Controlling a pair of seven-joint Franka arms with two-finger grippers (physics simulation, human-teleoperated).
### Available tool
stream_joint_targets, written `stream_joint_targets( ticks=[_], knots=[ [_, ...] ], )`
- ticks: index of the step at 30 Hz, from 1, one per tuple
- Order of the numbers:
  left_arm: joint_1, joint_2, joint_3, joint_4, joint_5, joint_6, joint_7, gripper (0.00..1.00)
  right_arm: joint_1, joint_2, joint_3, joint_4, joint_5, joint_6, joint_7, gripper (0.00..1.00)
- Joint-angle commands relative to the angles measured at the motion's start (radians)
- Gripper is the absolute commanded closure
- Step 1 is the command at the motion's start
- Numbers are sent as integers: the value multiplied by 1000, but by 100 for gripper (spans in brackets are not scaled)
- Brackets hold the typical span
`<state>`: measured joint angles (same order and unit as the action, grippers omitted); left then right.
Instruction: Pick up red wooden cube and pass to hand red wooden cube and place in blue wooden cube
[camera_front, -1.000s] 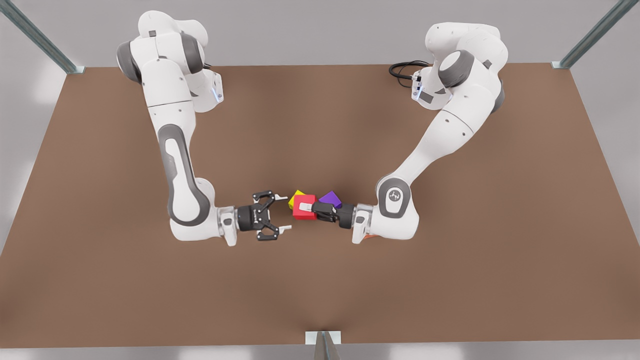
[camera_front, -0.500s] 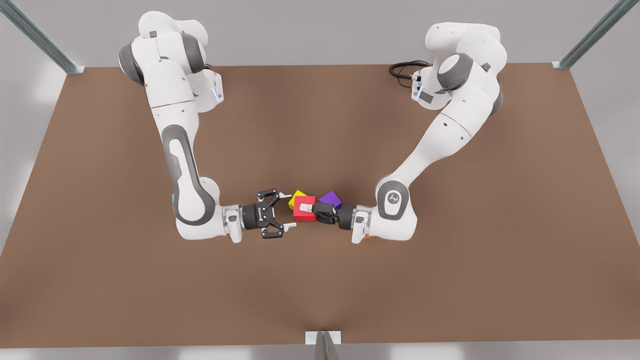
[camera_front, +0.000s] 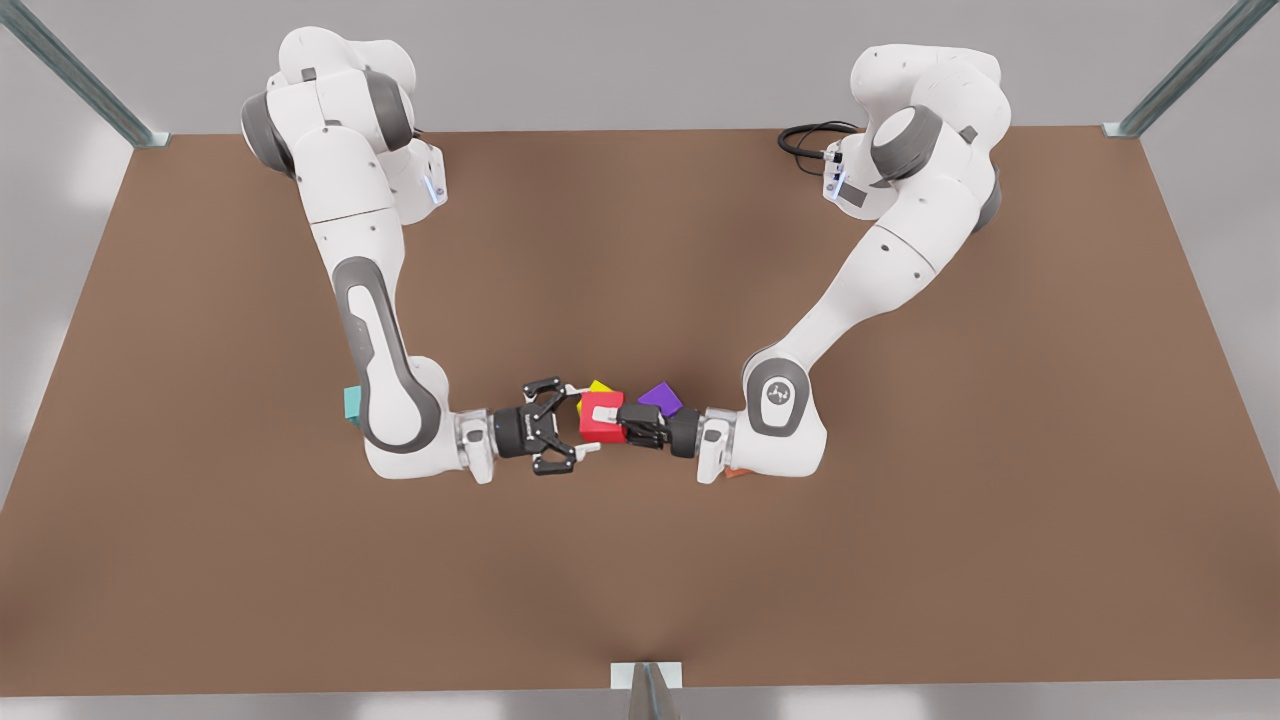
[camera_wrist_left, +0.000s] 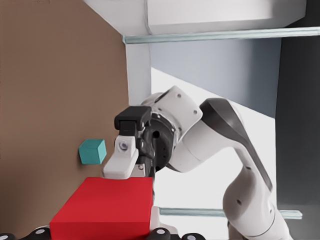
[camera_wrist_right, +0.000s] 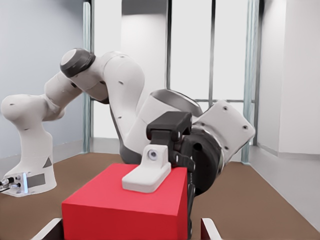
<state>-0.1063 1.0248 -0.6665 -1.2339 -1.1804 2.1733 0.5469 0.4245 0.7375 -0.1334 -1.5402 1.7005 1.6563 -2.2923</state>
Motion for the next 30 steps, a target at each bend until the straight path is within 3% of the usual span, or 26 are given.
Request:
stream_joint_targets(
  ticks=[1,15,16,17,18,24,25,28,29,30],
  knots=[
    [-3,0,-1,4,-5,11,41,32,0,-1,1,0,1,0,-27,0],
    [-26,3,-2,14,-21,39,39,32,8,5,20,3,25,5,-26,1],
    [-24,3,-1,14,-21,39,39,32,10,5,20,3,27,7,-26,3],
    [-26,3,-1,16,-21,39,39,32,10,5,20,5,27,8,-27,17],
    [-26,3,-1,16,-19,39,39,32,10,6,20,5,27,8,-27,23],
    [-26,3,-1,16,-19,39,39,32,8,10,20,9,28,8,-27,24],
    [-26,3,-1,16,-19,39,38,27,8,10,20,9,27,8,-27,24],
    [-24,3,-1,14,-19,39,38,27,8,10,20,11,28,8,-26,24],
    [-24,1,-1,14,-27,40,33,0,8,10,20,11,28,8,-26,24],
    [-23,1,-1,10,-53,40,33,0,7,10,20,11,28,8,-26,24]
  ],
)
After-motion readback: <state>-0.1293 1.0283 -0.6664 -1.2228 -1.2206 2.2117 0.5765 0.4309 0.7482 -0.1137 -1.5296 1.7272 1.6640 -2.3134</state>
